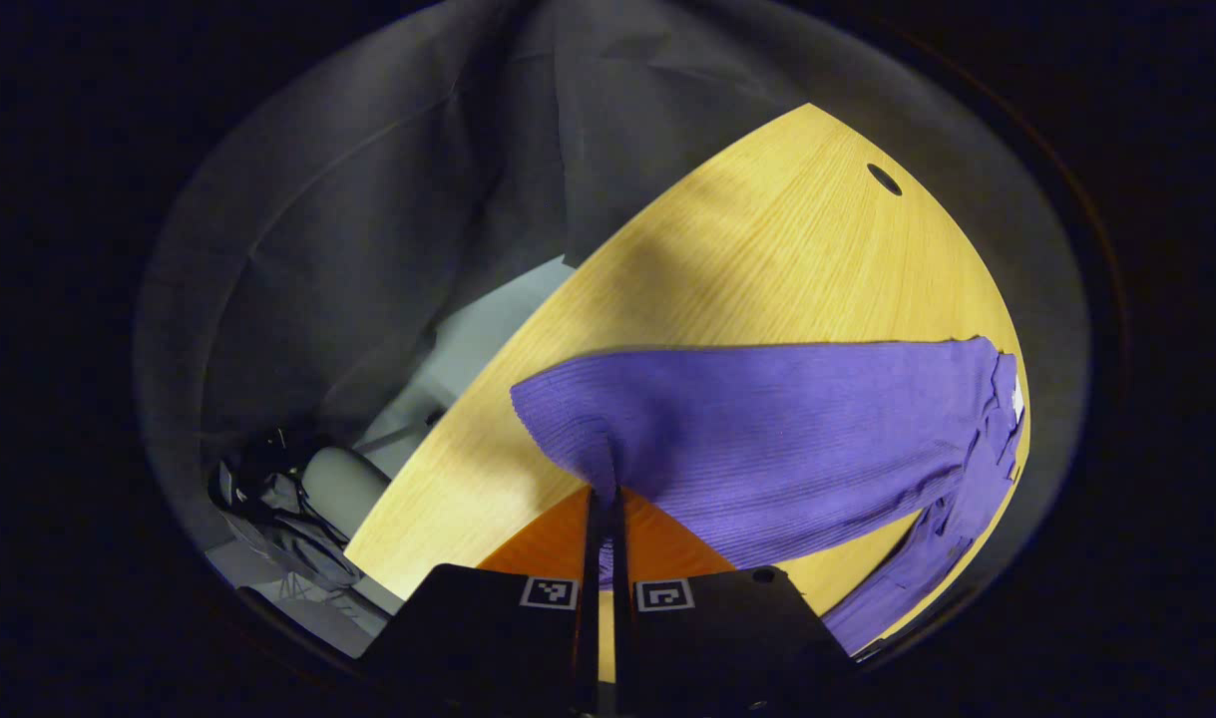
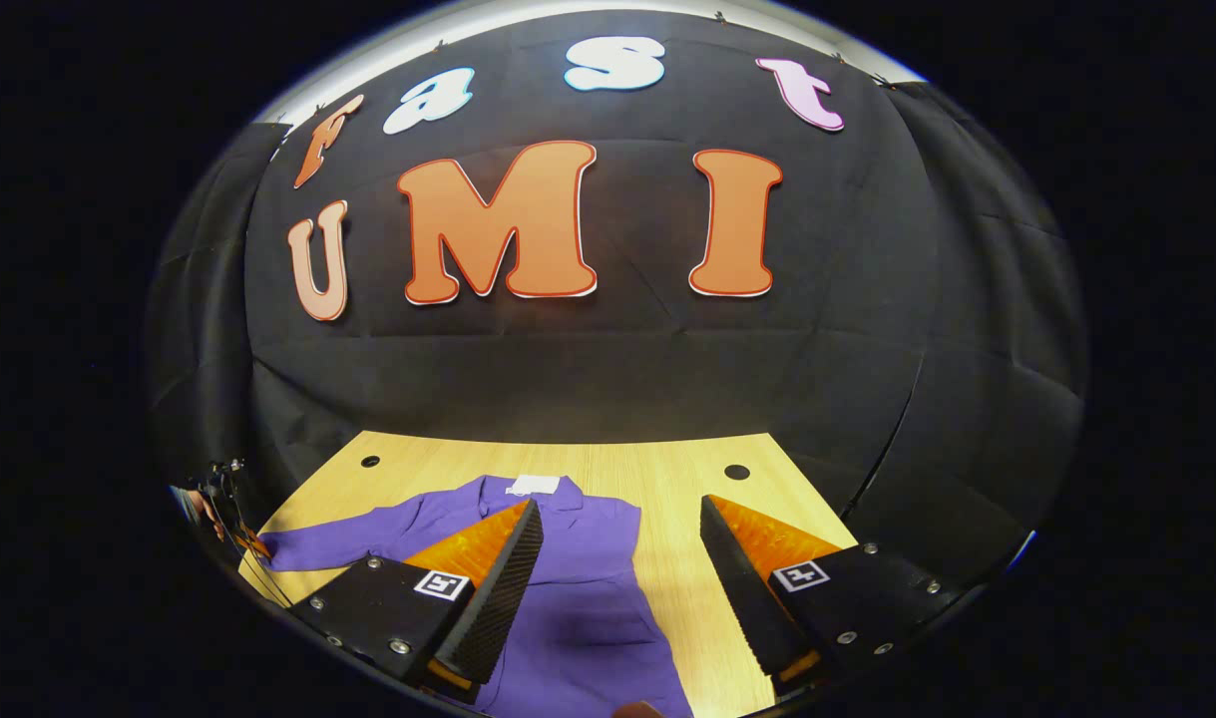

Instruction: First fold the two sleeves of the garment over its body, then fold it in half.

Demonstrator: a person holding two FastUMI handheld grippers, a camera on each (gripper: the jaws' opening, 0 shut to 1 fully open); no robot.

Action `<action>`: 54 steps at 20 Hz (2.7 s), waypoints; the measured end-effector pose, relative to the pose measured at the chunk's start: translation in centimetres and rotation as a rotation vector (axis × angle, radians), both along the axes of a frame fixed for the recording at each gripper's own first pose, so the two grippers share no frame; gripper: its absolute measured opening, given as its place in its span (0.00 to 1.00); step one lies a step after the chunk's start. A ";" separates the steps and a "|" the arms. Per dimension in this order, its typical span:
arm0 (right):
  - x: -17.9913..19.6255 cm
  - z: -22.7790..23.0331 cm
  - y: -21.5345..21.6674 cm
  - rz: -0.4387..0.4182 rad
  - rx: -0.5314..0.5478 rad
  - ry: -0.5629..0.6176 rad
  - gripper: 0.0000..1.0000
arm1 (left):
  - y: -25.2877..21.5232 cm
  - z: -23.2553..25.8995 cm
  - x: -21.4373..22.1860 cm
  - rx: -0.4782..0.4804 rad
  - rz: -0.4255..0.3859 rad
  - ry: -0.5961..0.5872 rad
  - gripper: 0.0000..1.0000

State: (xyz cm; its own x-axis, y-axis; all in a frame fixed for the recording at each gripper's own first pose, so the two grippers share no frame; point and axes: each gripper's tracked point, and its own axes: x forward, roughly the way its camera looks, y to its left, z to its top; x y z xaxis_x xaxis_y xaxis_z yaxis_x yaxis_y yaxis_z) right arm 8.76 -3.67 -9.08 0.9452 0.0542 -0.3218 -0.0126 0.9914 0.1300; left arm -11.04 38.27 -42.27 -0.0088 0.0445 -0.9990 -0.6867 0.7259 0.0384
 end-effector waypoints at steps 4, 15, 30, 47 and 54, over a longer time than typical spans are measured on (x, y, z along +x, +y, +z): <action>0.1 0.9 -0.5 0.011 -0.019 -0.024 0.94 | -2.2 3.0 3.0 0.024 -0.101 -0.058 0.07; -0.8 0.1 -2.2 0.007 -0.002 -0.025 0.95 | -15.3 10.7 13.3 -0.023 -0.392 -0.245 0.07; -3.2 -2.2 -4.7 -0.008 0.097 0.020 0.95 | -35.6 13.8 23.3 -0.148 -0.773 -0.331 0.07; -7.2 -6.5 -10.3 -0.080 0.152 0.104 0.95 | -58.9 10.3 28.5 -0.136 -1.187 -0.297 0.07; -7.2 -7.0 -10.9 -0.068 0.139 0.116 0.95 | -63.0 10.7 30.7 -0.087 -1.181 -0.474 0.16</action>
State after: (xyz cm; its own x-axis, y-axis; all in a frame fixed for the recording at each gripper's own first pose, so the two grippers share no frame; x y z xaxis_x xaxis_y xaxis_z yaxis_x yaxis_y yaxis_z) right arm 1.56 -14.57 -16.11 0.9054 0.0434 -0.4224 0.0766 0.9618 0.2630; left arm 19.62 -24.74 -31.56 0.3475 -0.2840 -0.8936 0.4420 0.8901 -0.1110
